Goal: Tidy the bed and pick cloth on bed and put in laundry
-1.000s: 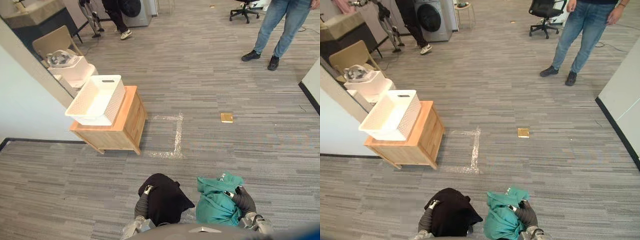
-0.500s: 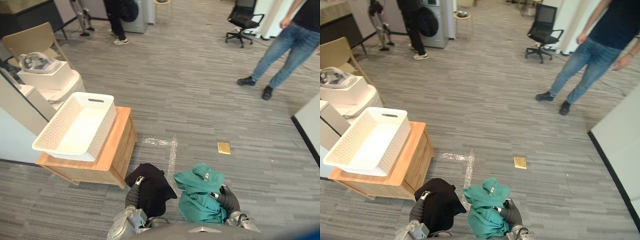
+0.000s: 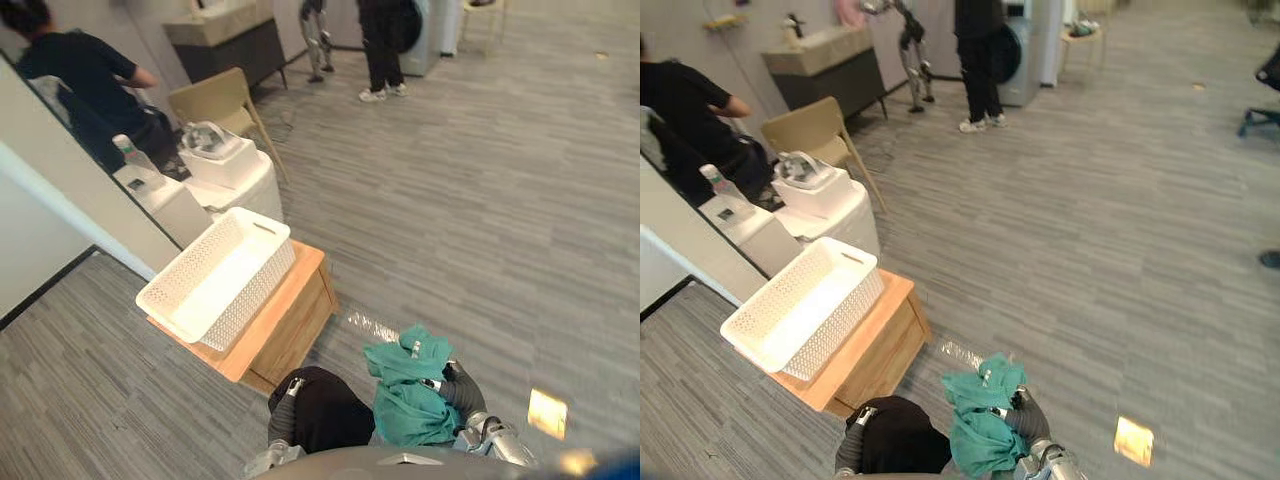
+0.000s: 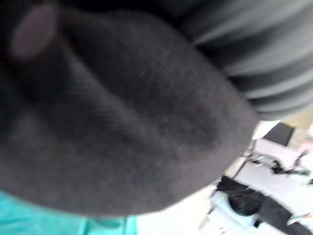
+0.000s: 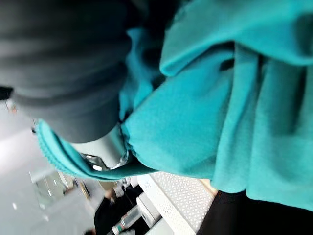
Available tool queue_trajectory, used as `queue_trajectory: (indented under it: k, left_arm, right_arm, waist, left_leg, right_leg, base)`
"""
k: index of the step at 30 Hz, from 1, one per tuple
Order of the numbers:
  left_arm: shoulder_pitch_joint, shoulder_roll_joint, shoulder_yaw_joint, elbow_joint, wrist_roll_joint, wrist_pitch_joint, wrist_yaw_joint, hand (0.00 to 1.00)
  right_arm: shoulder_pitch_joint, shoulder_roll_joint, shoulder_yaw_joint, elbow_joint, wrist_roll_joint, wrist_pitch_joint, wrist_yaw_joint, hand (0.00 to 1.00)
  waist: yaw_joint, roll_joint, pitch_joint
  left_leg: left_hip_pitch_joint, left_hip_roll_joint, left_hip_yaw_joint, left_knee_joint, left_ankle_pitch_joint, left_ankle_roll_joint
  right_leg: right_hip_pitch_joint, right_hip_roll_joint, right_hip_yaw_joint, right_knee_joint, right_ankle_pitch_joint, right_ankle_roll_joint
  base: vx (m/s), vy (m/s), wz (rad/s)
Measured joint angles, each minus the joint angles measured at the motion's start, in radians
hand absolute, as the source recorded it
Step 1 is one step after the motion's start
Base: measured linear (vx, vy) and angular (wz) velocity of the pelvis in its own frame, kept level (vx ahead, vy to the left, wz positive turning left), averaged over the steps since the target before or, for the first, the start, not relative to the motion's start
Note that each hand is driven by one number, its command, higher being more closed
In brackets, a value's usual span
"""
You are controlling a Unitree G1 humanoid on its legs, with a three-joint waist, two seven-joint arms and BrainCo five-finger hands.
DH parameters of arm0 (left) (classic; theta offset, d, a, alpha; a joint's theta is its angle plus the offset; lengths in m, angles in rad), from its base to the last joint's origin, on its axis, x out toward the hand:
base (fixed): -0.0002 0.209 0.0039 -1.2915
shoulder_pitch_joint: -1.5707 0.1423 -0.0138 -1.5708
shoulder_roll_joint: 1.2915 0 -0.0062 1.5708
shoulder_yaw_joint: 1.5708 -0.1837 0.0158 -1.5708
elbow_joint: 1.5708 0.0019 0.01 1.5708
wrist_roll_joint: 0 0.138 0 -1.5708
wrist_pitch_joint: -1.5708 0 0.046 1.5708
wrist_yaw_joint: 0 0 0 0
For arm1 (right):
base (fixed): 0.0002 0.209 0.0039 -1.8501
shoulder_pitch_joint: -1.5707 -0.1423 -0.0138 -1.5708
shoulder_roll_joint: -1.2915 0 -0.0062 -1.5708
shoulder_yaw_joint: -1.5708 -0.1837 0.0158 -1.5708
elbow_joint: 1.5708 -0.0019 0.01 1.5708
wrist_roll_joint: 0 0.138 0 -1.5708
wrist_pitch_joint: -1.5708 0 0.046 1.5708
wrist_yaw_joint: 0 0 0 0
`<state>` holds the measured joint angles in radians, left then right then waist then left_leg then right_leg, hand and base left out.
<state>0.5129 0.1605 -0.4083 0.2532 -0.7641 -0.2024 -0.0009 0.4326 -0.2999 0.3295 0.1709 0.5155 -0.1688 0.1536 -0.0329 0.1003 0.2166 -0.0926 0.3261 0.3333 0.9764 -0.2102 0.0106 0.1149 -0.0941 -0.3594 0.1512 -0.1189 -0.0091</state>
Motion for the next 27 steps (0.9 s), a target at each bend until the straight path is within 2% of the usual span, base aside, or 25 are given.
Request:
queue_trajectory:
  k: [2, 3, 4, 5, 6, 7, 9, 10, 11, 12, 13, 14, 15, 16, 17, 19, 21, 22, 23, 24, 25, 26, 27]
  left_arm:
    - [0.005, -0.002, 0.009, -0.014, -0.003, 0.011, 0.0, 1.0]
    - [0.008, -0.003, 0.013, -0.025, -0.004, 0.02, 0.0, 1.0]
    - [0.013, -0.009, 0.02, -0.041, -0.009, 0.025, -0.001, 1.0]
    - [0.019, -0.024, 0.025, -0.048, -0.009, 0.026, 0.0, 1.0]
    - [0.022, -0.032, 0.025, -0.049, -0.009, 0.026, 0.001, 1.0]
    - [0.026, -0.036, 0.026, -0.043, -0.009, 0.031, 0.003, 1.0]
    - [0.029, -0.032, 0.029, -0.043, -0.009, 0.038, 0.007, 1.0]
    - [0.025, -0.034, 0.04, -0.043, -0.009, 0.039, 0.007, 1.0]
    - [0.019, -0.034, 0.046, -0.043, -0.008, 0.042, 0.007, 1.0]
    - [0.011, -0.034, 0.047, -0.042, -0.008, 0.05, 0.007, 1.0]
    - [0.009, -0.033, 0.047, -0.042, -0.008, 0.056, 0.006, 1.0]
    - [0.004, -0.026, 0.05, -0.045, -0.008, 0.068, 0.003, 1.0]
    - [-0.003, -0.004, 0.055, -0.047, 0.01, 0.082, -0.005, 1.0]
    - [-0.006, 0.007, 0.057, -0.046, 0.012, 0.088, -0.007, 1.0]
    - [-0.01, 0.021, 0.057, -0.046, 0.014, 0.094, -0.009, 1.0]
    - [-0.029, 0.052, 0.055, -0.047, 0.038, 0.11, -0.022, 1.0]
    - [-0.035, 0.076, 0.054, -0.048, 0.043, 0.126, -0.04, 1.0]
    - [-0.041, 0.085, 0.053, -0.049, 0.047, 0.135, -0.046, 1.0]
    - [-0.044, 0.094, 0.047, -0.053, 0.05, 0.149, -0.061, 1.0]
    - [-0.039, 0.097, 0.046, -0.057, 0.052, 0.151, -0.068, 1.0]
    - [-0.026, 0.102, 0.051, -0.068, 0.072, 0.154, -0.077, 1.0]
    - [-0.021, 0.078, 0.053, -0.065, 0.087, 0.17, -0.078, 1.0]
    - [-0.017, 0.07, 0.049, -0.076, 0.087, 0.171, -0.08, 1.0]
  right_arm:
    - [-0.011, 0.001, 0.005, -0.002, -0.009, 0.01, 0.0, 1.0]
    - [-0.01, 0.001, 0.007, -0.006, -0.01, 0.015, 0.0, 1.0]
    - [-0.003, 0.001, 0.013, -0.021, -0.011, 0.025, 0.0, 1.0]
    - [0.006, -0.001, 0.024, -0.037, -0.013, 0.031, -0.004, 1.0]
    - [0.007, -0.005, 0.034, -0.043, -0.014, 0.032, -0.007, 1.0]
    - [0.004, -0.01, 0.06, -0.029, -0.02, 0.043, -0.015, 1.0]
    - [-0.016, -0.004, 0.096, -0.042, -0.03, 0.052, -0.028, 1.0]
    - [-0.037, 0.01, 0.105, -0.045, -0.03, 0.052, -0.038, 1.0]
    - [-0.049, 0.02, 0.106, -0.044, -0.031, 0.052, -0.044, 1.0]
    - [-0.055, 0.025, 0.106, -0.042, -0.033, 0.052, -0.049, 1.0]
    - [-0.055, 0.025, 0.103, -0.038, -0.037, 0.052, -0.052, 1.0]
    - [-0.054, 0.027, 0.104, -0.033, -0.047, 0.051, -0.06, 1.0]
    - [-0.059, 0.047, 0.104, -0.019, -0.051, 0.05, -0.077, 1.0]
    - [-0.056, 0.057, 0.102, -0.007, -0.054, 0.05, -0.088, 1.0]
    - [-0.05, 0.067, 0.104, -0.004, -0.059, 0.048, -0.099, 1.0]
    - [-0.036, 0.088, 0.116, -0.005, -0.077, 0.026, -0.117, 1.0]
    - [-0.021, 0.099, 0.128, -0.039, -0.082, 0.006, -0.139, 1.0]
    - [-0.008, 0.102, 0.127, -0.059, -0.082, -0.002, -0.148, 1.0]
    - [0.01, 0.1, 0.127, -0.09, -0.082, -0.013, -0.161, 1.0]
    - [0.015, 0.1, 0.126, -0.104, -0.082, -0.015, -0.164, 1.0]
    - [0.021, 0.1, 0.125, -0.127, -0.087, -0.021, -0.165, 1.0]
    - [0.012, 0.092, 0.11, -0.127, -0.091, -0.022, -0.167, 1.0]
    - [0.009, 0.086, 0.1, -0.136, -0.093, -0.022, -0.168, 1.0]
  waist:
    - [0.011, 0.0, -0.001]
    - [0.016, -0.001, -0.001]
    - [0.019, -0.003, -0.01]
    - [0.02, -0.001, -0.032]
    - [0.023, 0.003, -0.043]
    - [0.03, -0.014, -0.06]
    - [0.052, -0.057, -0.097]
    - [0.053, -0.082, -0.098]
    - [0.052, -0.095, -0.097]
    - [0.052, -0.1, -0.094]
    - [0.049, -0.1, -0.094]
    - [0.047, -0.104, -0.09]
    - [0.03, -0.13, -0.076]
    - [0.017, -0.139, -0.073]
    - [0.011, -0.145, -0.072]
    - [0.001, -0.146, -0.07]
    - [-0.033, -0.143, -0.069]
    - [-0.042, -0.145, -0.069]
    - [-0.048, -0.149, -0.07]
    - [-0.048, -0.154, -0.072]
    - [-0.038, -0.18, -0.078]
    - [-0.034, -0.148, -0.078]
    - [-0.032, -0.138, -0.079]
  left_leg:
    - [-0.036, -0.052, 0.131, -0.208, -0.035, -0.01]
    - [-0.03, -0.071, 0.168, -0.291, -0.034, -0.01]
    - [-0.023, -0.113, 0.233, -0.46, -0.018, -0.003]
    - [-0.021, -0.145, 0.286, -0.608, 0.045, 0.017]
    - [-0.013, -0.154, 0.309, -0.673, 0.109, 0.042]
    - [0.001, -0.176, 0.334, -0.716, 0.125, 0.118]
    - [0.004, -0.221, 0.351, -0.729, 0.118, 0.132]
    - [0.008, -0.244, 0.344, -0.73, 0.11, 0.144]
    - [0.015, -0.26, 0.342, -0.731, 0.101, 0.148]
    - [0.041, -0.277, 0.334, -0.735, 0.078, 0.144]
    - [0.06, -0.289, 0.316, -0.743, 0.068, 0.14]
    - [0.113, -0.326, 0.271, -0.779, 0.048, 0.128]
    - [0.164, -0.369, 0.194, -0.809, 0.033, 0.126]
    - [0.185, -0.381, 0.157, -0.814, 0.022, 0.134]
    - [0.199, -0.385, 0.129, -0.819, 0.018, 0.136]
    - [0.236, -0.385, 0.027, -0.833, 0.002, 0.125]
    - [0.254, -0.378, -0.108, -0.846, 0.001, 0.124]
    - [0.258, -0.378, -0.146, -0.85, 0.003, 0.126]
    - [0.269, -0.382, -0.194, -0.854, 0.003, 0.121]
    - [0.271, -0.387, -0.214, -0.849, -0.001, 0.109]
    - [0.271, -0.407, -0.236, -0.823, -0.016, 0.076]
    - [0.267, -0.384, -0.216, -0.8, -0.013, 0.053]
    - [0.269, -0.376, -0.191, -0.801, -0.007, 0.042]
  right_leg:
    - [0.04, -0.004, -0.05, -0.059, -0.001, 0.003]
    - [0.054, -0.005, -0.068, -0.075, 0.001, 0.009]
    - [0.074, -0.009, -0.103, -0.099, -0.002, 0.023]
    - [0.079, -0.01, -0.141, -0.103, -0.007, 0.047]
    - [0.089, -0.004, -0.155, -0.098, -0.017, 0.061]
    - [0.108, -0.014, -0.173, -0.09, -0.036, 0.083]
    - [0.112, -0.049, -0.182, -0.087, -0.049, 0.104]
    - [0.119, -0.071, -0.187, -0.069, -0.06, 0.119]
    - [0.117, -0.094, -0.189, -0.024, -0.075, 0.14]
    - [0.102, -0.135, -0.187, 0.1, -0.103, 0.174]
    - [0.085, -0.163, -0.182, 0.199, -0.115, 0.178]
    - [0.013, -0.238, -0.151, 0.469, -0.105, 0.144]
    - [-0.077, -0.304, -0.066, 0.73, -0.067, 0.088]
    - [-0.118, -0.306, -0.026, 0.813, -0.098, 0.084]
    - [-0.142, -0.296, -0.003, 0.845, -0.117, 0.075]
    - [-0.23, -0.231, 0.051, 0.825, -0.157, 0.047]
    - [-0.286, -0.122, 0.138, 0.628, -0.166, 0.063]
    - [-0.291, -0.092, 0.17, 0.542, -0.158, 0.076]
    - [-0.285, -0.055, 0.214, 0.411, -0.137, 0.096]
    - [-0.277, -0.046, 0.224, 0.342, -0.11, 0.093]
    - [-0.263, -0.052, 0.237, 0.257, -0.017, 0.036]
    - [-0.226, -0.045, 0.206, 0.227, -0.009, 0.041]
    - [-0.207, -0.04, 0.196, 0.196, -0.007, 0.039]
  base:
    - [0.26, -0.053, 0.42]
    - [0.28, -0.003, 0.56]
    - [0.3, 0.026, 0.78]
    - [0.31, 0.033, 0.87]
    - [0.4, 0.051, 0.86]
    - [0.35, 0.049, 0.62]
    - [0.32, 0.058, 0.44]
    - [0.33, 0.067, 0.41]
    - [0.37, 0.097, 0.6]
    - [0.3, 0.108, 0.57]
    - [0.29, 0.147, 0.79]
    - [0.33, 0.129, 1.14]
    - [0.32, 0.081, 1.41]
    - [0.26, -0.002, 1.33]
    - [0.18, -0.065, 1.29]
    - [0.26, -0.107, 1.42]
    - [0.29, -0.144, 1.79]
    - [0.3, -0.166, 1.88]
    - [0.27, -0.15, 1.44]
    - [0.36, -0.197, 1.28]
    - [0.36, -0.164, 0.85]
    - [0.35, -0.137, 0.72]
    - [0.32, -0.08, 0.58]
